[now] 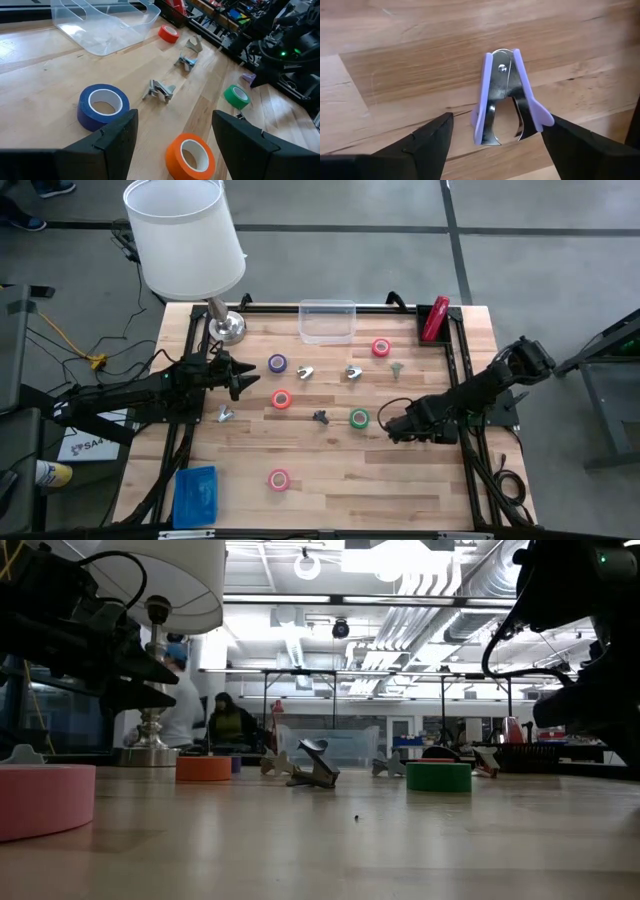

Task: Pick and place Stapler, Stapler remover, tape
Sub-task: Put the purple staple remover into the blue bin

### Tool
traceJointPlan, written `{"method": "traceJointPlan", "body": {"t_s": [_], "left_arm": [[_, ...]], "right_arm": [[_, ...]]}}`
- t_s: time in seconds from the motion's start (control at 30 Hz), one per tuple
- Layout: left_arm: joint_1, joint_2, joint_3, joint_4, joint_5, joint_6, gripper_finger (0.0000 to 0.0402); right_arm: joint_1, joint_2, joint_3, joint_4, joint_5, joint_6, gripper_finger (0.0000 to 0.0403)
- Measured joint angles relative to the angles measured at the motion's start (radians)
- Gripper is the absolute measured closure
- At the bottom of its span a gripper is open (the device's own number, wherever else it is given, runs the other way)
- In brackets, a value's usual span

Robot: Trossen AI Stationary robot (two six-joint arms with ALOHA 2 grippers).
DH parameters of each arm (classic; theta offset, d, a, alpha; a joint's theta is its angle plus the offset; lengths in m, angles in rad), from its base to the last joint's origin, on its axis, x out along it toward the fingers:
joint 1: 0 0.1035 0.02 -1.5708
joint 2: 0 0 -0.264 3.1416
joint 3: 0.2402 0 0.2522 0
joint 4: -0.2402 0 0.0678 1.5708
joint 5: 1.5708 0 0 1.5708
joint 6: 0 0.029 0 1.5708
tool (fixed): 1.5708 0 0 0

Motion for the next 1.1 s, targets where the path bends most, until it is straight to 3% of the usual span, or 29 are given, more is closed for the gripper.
{"method": "traceJointPlan", "body": {"t_s": [0.53, 1.1], "left_arm": [[0.000, 0.000, 0.000, 0.000, 0.000, 0.000, 0.0151], [0.000, 0.000, 0.000, -0.001, 0.000, -0.001, 0.0151]], "right_arm": [[0.000, 0.003, -0.002, 0.009, 0.048, -0.011, 0.0261], [0.000, 0.003, -0.003, 0.006, 0.049, -0.010, 0.0321]]}}
